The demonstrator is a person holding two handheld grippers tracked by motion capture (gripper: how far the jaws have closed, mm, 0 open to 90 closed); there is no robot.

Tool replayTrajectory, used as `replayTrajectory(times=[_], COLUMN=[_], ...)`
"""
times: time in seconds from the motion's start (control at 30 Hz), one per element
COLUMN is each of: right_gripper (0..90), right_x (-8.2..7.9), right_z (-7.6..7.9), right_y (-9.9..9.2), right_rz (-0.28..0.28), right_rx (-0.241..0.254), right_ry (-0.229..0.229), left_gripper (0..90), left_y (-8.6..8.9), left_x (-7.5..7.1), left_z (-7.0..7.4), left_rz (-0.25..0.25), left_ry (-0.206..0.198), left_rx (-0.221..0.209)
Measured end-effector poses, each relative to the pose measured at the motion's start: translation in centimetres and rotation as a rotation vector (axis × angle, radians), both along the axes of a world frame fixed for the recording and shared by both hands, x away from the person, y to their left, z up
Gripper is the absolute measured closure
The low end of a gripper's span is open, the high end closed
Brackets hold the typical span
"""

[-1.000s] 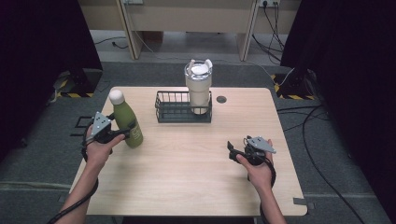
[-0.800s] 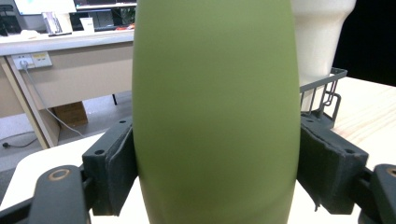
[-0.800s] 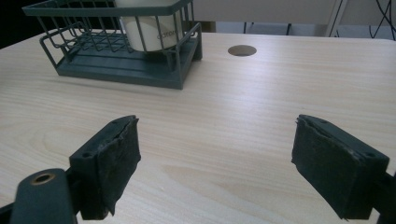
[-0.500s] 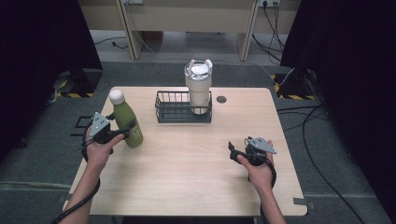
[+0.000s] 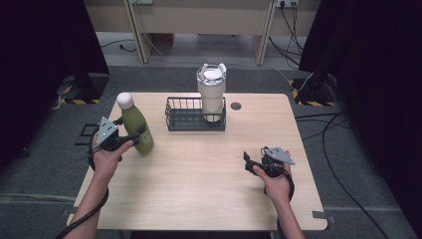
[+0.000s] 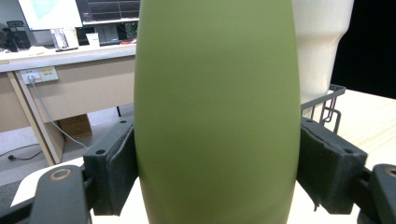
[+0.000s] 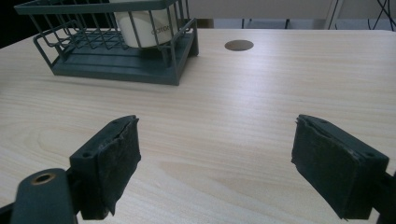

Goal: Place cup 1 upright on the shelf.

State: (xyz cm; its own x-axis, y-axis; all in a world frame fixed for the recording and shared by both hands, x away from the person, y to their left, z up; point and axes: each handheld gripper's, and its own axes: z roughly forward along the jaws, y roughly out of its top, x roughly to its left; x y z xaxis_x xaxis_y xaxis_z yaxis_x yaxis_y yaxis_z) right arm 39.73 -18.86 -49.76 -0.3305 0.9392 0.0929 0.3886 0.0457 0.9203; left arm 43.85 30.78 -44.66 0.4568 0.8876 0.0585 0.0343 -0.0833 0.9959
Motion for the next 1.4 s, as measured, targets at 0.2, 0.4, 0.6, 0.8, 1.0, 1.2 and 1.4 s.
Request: replayTrajectory(times=[0.2,0.4,0.6,0.8,1.0,1.2,1.4], right_gripper=[15.5,15.5,15.5,15.4,15.4,15.4,15.5], right_x=[-0.2,-0.2,-0.3,-0.3,-0.3,-0.2,-0.1], right_z=[-0.2,-0.3,-0.4,-0.4,-0.4,-0.5,-0.5], right_y=[0.0,0.0,-0.1,0.0,0.0,0.0,0.1], right_rz=[0.011,0.016,0.015,0.015,0.015,0.016,0.020], right_rx=[0.002,0.002,0.001,0.004,0.005,0.003,0.006], right_ry=[-0.008,-0.007,-0.005,0.002,0.003,0.001,0.005], left_gripper=[21.3,21.3,21.3,21.3,21.3,21.3,21.3], left_y=[-0.4,-0.9,-1.4,-2.0,-2.6,-3.0,-3.4], left_x=[0.1,0.4,0.6,0.8,1.2,1.6,2.0], left_z=[0.7,1.3,1.9,2.8,3.4,4.2,5.0], left_rz=[-0.005,-0.011,-0.023,-0.036,-0.048,-0.058,-0.060], left_ry=[-0.010,-0.017,-0.025,-0.038,-0.045,-0.060,-0.079], left_rx=[-0.007,-0.009,-0.022,-0.025,-0.036,-0.032,-0.030])
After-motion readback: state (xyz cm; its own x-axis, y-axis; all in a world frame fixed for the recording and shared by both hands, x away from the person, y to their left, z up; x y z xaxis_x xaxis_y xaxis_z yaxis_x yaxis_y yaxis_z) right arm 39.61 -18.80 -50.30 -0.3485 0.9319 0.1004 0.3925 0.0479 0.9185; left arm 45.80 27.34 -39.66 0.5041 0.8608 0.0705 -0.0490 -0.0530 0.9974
